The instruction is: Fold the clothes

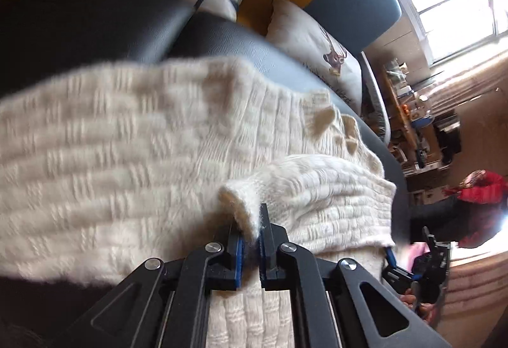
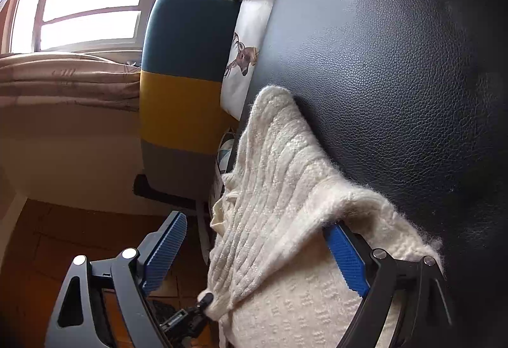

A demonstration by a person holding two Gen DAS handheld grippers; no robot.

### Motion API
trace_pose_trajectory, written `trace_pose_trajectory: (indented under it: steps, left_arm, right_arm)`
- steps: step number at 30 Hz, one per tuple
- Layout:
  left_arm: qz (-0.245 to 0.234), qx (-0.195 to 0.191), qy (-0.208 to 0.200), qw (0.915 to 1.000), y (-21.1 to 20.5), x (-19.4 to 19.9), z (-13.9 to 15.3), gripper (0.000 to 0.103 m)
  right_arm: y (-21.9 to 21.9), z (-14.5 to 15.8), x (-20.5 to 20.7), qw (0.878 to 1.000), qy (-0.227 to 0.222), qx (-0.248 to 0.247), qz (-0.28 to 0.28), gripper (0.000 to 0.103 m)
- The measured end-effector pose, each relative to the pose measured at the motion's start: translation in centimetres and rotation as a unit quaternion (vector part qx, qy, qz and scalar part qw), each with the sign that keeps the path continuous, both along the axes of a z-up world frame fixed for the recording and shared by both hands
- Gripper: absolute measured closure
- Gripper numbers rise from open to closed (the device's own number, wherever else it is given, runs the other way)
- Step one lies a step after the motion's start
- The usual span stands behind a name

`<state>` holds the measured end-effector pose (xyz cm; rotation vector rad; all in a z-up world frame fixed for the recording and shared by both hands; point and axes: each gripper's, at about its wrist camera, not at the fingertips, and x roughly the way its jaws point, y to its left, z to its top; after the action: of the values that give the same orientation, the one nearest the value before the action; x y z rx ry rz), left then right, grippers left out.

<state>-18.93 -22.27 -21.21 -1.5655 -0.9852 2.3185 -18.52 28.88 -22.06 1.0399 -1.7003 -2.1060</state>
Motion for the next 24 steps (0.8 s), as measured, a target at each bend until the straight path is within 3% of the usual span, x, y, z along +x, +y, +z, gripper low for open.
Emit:
trace_pose_trajectory:
  steps: [4, 7, 11, 13, 15, 17, 18, 19, 20, 22, 23, 24]
  left_arm:
    - [0.005, 0.052, 0.006, 0.9986, -1.3, 0.5, -0.1, 0.097]
    - [-0.008, 0.054, 0.004, 0.9985, -1.2, -0.6, 0.7, 0.097]
    - [-0.021, 0.069, 0.007, 0.9974, -0.7, -2.7, 2.2, 0.097]
    - [-0.022, 0.122, 0.003, 0.9923, -1.0, -3.2, 2.5, 0.097]
    - [-0.016, 0.197, 0.001, 0.9803, -1.9, -3.1, 2.9, 0.097]
    - [-0.007, 0.222, 0.004, 0.9750, -2.9, -3.0, 3.4, 0.097]
    - [-0.004, 0.220, 0.006, 0.9755, -3.3, -2.9, 3.6, 0.097]
    - [-0.001, 0.185, -0.001, 0.9828, -3.6, -3.1, 3.3, 0.097]
    - [0.004, 0.134, -0.021, 0.9908, -3.6, -3.3, 2.7, 0.097]
    - [0.004, 0.047, -0.067, 0.9966, -3.3, -3.8, 0.5, 0.097]
    - [0.003, 0.023, -0.081, 0.9964, -3.2, -3.9, -0.5, 0.097]
    - [0.005, 0.032, -0.074, 0.9968, -3.2, -3.7, -0.8, 0.097]
  right_arm:
    - [0.9, 1.4, 1.0, 0.997, -0.018, 0.076, 0.019, 0.014]
    - [0.1, 3.3, 1.0, 0.979, -0.011, 0.195, 0.051, 0.014]
    - [-1.6, 4.9, -0.2, 0.937, -0.007, 0.336, 0.098, 0.014]
    - [-2.6, 4.4, -1.4, 0.916, -0.015, 0.382, 0.124, 0.014]
    - [-3.5, 3.4, -2.6, 0.895, -0.030, 0.421, 0.144, 0.014]
    - [-4.2, 2.6, -3.2, 0.866, -0.038, 0.471, 0.162, 0.016]
    - [-4.5, 2.2, -3.5, 0.849, -0.046, 0.500, 0.165, 0.016]
    - [-4.5, 2.0, -3.5, 0.841, -0.048, 0.512, 0.166, 0.016]
    - [-4.4, 1.8, -3.5, 0.838, -0.047, 0.518, 0.167, 0.016]
    - [-4.2, 1.4, -3.4, 0.830, -0.045, 0.529, 0.169, 0.016]
    - [-4.1, 1.3, -3.3, 0.829, -0.043, 0.532, 0.170, 0.015]
    - [-4.1, 1.3, -3.2, 0.828, -0.042, 0.533, 0.172, 0.015]
